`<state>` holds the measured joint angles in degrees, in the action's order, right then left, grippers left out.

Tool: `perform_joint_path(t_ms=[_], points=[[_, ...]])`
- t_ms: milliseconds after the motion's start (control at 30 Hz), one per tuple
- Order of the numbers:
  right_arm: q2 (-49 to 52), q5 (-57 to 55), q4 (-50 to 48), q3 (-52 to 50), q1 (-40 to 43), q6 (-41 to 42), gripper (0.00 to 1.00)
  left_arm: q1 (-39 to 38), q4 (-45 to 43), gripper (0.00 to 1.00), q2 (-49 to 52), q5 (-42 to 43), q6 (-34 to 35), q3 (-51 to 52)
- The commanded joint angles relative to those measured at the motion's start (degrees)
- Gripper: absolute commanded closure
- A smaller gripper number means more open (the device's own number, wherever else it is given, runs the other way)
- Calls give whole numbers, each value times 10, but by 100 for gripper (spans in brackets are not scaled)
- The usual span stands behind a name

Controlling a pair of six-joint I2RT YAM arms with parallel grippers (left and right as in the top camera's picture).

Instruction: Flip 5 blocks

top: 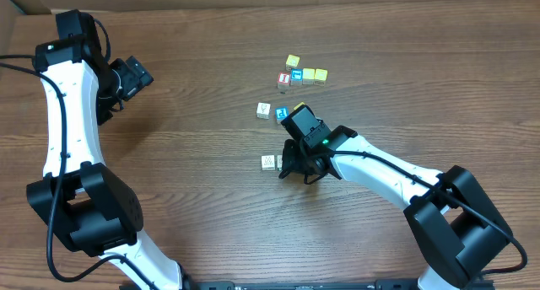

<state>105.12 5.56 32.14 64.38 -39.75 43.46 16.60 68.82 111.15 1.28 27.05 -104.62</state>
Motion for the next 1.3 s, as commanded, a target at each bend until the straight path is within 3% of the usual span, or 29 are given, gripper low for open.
perform_joint_path(t_ms=[0,767,900,1000,1133,1267], points=[[-4,-4,-8,-4,1,3,96,0,0,0,-7,-2,-2,-9],[-4,1,-27,-4,1,-3,95,0,0,0,-7,-2,-2,-9],[-6,1,1,24,11,-75,80,0,0,0,-7,-2,-2,-9],[-8,1,94,116,47,-121,73,0,0,0,-7,-2,-2,-9],[-8,5,204,256,107,-217,49,0,0,0,-7,-2,-2,-9],[-8,5,224,306,144,-284,39,0,0,0,-7,-2,-2,-9]])
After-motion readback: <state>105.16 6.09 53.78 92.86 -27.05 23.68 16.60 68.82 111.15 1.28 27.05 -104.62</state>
